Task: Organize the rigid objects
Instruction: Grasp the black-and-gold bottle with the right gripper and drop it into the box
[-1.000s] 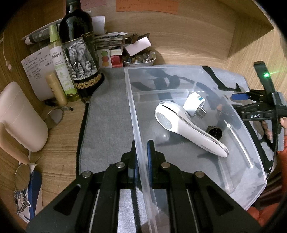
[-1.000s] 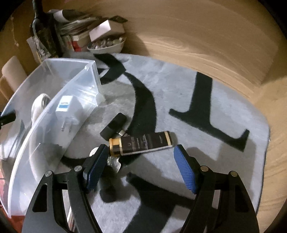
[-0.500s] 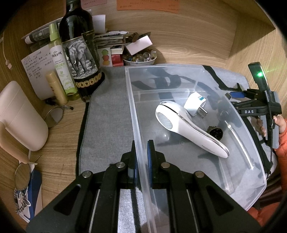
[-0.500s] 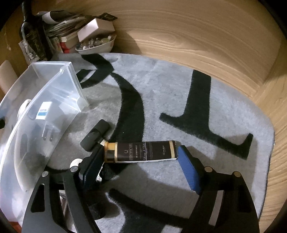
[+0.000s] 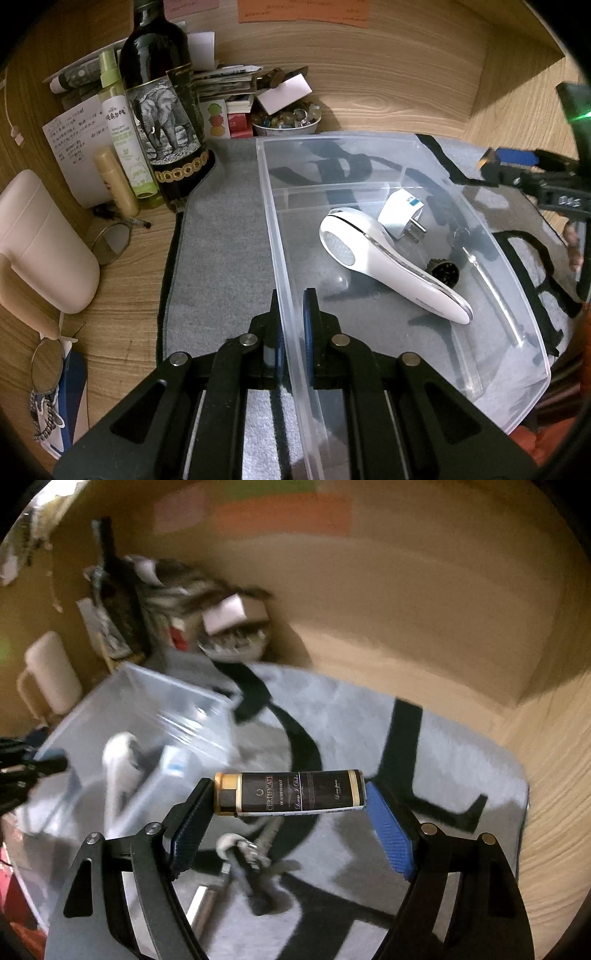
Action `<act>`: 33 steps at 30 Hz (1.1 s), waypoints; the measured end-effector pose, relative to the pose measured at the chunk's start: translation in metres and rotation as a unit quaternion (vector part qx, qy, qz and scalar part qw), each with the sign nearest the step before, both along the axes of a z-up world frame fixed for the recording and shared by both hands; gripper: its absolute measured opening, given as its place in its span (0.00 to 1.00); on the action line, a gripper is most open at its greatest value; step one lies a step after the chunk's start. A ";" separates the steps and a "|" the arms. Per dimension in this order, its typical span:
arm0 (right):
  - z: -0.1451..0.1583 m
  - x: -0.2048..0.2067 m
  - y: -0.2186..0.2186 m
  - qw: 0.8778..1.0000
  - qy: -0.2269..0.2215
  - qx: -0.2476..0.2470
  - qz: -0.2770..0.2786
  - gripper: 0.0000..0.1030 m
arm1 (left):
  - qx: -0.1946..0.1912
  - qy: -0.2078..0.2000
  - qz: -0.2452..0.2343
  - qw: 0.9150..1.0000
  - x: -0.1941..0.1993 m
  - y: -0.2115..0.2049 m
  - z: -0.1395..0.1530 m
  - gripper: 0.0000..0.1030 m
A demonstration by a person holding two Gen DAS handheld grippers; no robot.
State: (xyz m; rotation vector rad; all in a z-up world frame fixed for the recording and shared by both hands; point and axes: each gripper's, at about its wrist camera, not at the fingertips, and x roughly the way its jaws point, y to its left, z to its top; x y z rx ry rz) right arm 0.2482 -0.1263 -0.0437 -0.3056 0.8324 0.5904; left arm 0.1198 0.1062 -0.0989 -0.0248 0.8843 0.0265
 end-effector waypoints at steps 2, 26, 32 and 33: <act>0.010 -0.011 0.004 1.000 -0.011 0.010 0.011 0.77 | 0.001 0.000 -0.001 1.000 0.000 0.000 0.000 0.08; -0.006 -0.078 0.106 0.988 -0.003 -0.009 0.152 0.77 | 0.003 -0.002 -0.003 1.000 0.000 -0.004 0.002 0.08; -0.021 -0.070 0.118 0.989 0.007 -0.032 0.144 0.77 | 0.002 -0.003 -0.004 1.000 0.000 -0.004 0.002 0.08; -0.022 -0.068 0.118 0.989 0.010 -0.033 0.142 0.77 | 0.002 -0.003 -0.004 1.000 0.000 -0.004 0.003 0.08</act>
